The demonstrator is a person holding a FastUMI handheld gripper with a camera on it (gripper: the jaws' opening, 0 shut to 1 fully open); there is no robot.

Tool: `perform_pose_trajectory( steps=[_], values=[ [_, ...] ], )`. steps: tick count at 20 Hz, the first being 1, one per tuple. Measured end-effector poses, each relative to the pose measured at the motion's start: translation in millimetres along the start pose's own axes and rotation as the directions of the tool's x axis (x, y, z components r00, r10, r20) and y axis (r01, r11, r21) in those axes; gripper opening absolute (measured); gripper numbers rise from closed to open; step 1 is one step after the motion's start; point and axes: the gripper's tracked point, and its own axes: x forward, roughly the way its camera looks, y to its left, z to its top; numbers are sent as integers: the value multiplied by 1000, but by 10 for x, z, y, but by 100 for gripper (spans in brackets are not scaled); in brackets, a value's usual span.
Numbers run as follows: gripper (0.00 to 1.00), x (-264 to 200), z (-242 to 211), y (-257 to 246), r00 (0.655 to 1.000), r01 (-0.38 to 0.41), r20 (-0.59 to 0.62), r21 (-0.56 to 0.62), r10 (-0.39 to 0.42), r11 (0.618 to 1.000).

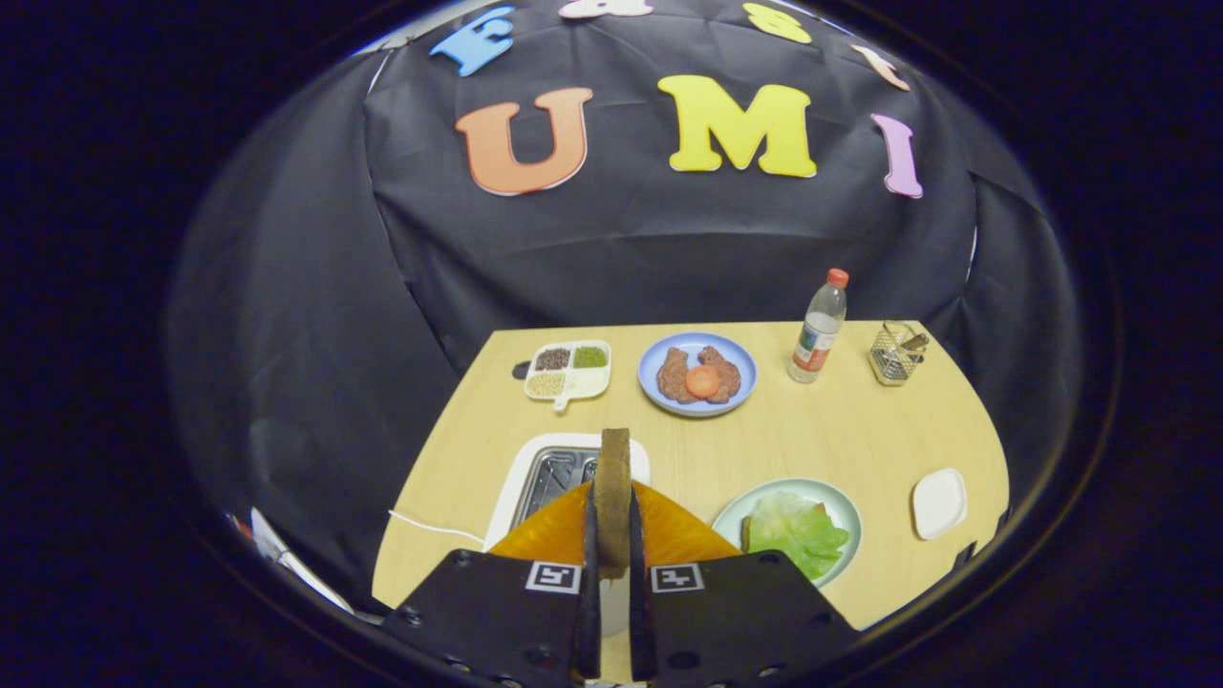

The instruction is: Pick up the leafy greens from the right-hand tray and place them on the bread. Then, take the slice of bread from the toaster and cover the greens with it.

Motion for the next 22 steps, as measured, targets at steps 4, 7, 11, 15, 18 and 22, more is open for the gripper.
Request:
perform_pose_trajectory(
  steps=[4,7,11,15,18,22],
  values=[
    [12,-174,80,-279,1000,-16,-5,119,17,993],
    [12,-119,26,-674,1000,19,-8,164,-18,986],
    [12,174,-288,-1213,993,109,-72,199,-97,974],
    [12,426,-507,-1453,984,146,-136,240,-115,960],
    [12,545,-580,-1544,981,157,-149,211,-127,965],
    [12,662,-748,-1548,982,93,-179,203,-56,975]
  ],
)
